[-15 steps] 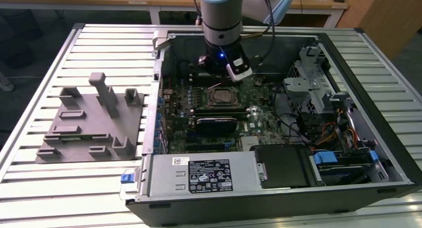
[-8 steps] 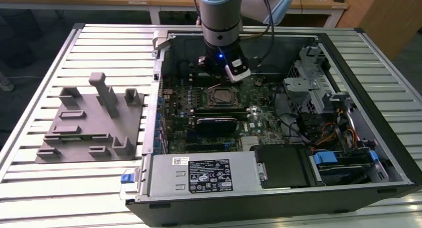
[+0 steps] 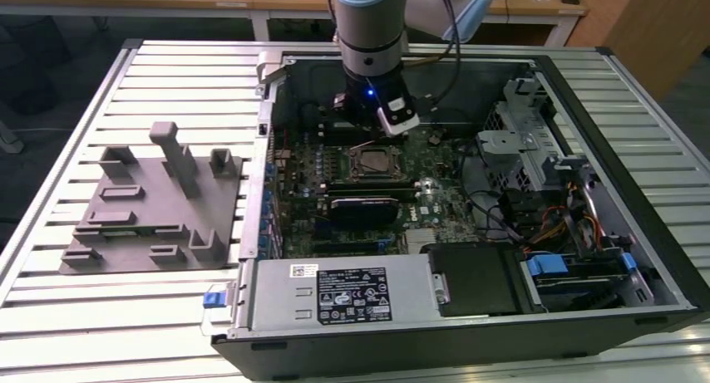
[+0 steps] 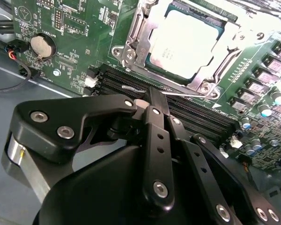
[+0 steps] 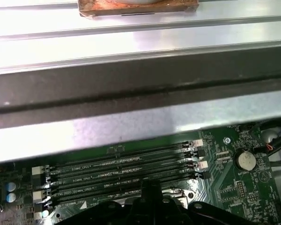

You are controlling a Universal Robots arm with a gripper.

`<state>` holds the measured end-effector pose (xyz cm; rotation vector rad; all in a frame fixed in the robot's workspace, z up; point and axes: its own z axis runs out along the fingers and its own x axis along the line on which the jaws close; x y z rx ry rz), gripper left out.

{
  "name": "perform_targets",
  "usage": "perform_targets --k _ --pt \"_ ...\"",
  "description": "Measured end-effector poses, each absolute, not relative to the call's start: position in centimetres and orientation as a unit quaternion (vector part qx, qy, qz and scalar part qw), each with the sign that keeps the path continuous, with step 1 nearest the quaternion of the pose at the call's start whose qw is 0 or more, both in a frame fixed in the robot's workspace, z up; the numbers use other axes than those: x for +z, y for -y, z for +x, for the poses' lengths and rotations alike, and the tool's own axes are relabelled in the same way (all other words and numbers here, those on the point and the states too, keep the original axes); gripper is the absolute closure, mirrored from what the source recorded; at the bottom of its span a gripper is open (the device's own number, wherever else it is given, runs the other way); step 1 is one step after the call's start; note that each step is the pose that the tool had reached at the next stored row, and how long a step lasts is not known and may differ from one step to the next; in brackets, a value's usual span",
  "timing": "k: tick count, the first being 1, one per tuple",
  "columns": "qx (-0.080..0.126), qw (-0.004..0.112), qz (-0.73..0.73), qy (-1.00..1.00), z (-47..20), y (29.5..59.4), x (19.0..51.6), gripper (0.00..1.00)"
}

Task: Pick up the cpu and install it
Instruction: 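Install the first cpu locking lever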

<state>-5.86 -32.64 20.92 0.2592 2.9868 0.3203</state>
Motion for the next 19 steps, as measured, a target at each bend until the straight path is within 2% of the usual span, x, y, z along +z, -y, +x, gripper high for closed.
perform_targets --k 12,16,19 --pt "0.101 0.064 0.093 -0.988 -5.9 32.43 20.57 0.89" --pt "0.085 0.067 0.094 -0.99 -5.92 32.4 20.48 0.89" --pt "0.084 0.067 0.094 -0.99 -5.99 32.23 20.41 0.89"
